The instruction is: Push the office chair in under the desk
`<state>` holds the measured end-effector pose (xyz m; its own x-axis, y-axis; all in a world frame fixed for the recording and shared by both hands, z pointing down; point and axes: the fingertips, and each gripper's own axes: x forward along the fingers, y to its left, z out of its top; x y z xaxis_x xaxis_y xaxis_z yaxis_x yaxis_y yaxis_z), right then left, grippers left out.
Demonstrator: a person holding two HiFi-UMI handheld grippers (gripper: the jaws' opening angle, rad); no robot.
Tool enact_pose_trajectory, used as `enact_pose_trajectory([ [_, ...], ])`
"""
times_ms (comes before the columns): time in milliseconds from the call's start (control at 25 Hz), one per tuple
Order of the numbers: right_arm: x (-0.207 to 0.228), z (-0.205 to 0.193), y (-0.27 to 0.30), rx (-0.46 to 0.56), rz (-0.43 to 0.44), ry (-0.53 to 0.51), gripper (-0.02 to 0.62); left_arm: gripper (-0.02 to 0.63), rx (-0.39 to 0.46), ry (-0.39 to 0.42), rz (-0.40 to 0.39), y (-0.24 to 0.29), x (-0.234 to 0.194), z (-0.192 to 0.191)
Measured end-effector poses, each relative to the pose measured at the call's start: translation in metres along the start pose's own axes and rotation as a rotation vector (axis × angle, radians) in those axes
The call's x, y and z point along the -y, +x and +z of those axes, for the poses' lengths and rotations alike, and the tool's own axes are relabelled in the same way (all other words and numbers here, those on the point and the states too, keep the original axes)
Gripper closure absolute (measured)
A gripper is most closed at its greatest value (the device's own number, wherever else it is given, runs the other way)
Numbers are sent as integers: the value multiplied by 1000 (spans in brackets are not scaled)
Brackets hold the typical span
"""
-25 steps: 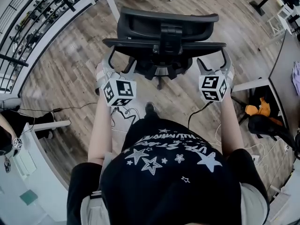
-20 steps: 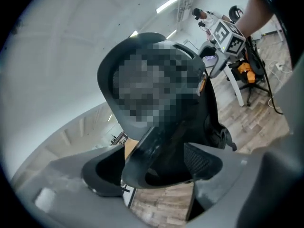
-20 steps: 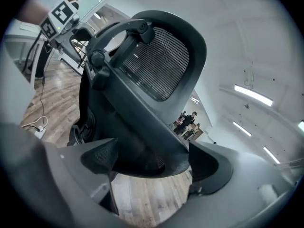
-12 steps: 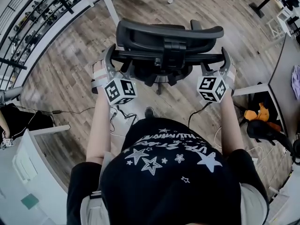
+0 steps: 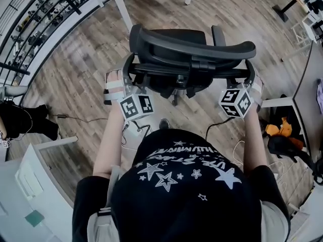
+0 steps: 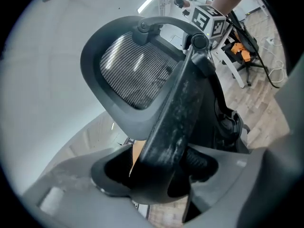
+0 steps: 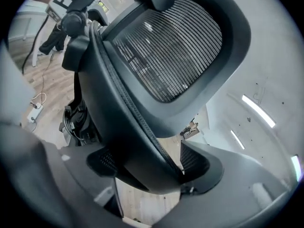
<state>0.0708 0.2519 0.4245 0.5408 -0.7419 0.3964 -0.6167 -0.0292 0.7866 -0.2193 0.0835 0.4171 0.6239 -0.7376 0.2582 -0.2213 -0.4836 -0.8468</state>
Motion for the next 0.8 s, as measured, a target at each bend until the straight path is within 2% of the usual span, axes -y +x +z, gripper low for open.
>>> enact_pose_trajectory([
  [440, 3, 5, 14, -58, -5, -25, 242, 293, 69, 43, -10, 13, -6, -3],
  [800, 0, 12, 25, -45, -30, -30, 247, 293, 81, 54, 3, 27, -10, -10],
])
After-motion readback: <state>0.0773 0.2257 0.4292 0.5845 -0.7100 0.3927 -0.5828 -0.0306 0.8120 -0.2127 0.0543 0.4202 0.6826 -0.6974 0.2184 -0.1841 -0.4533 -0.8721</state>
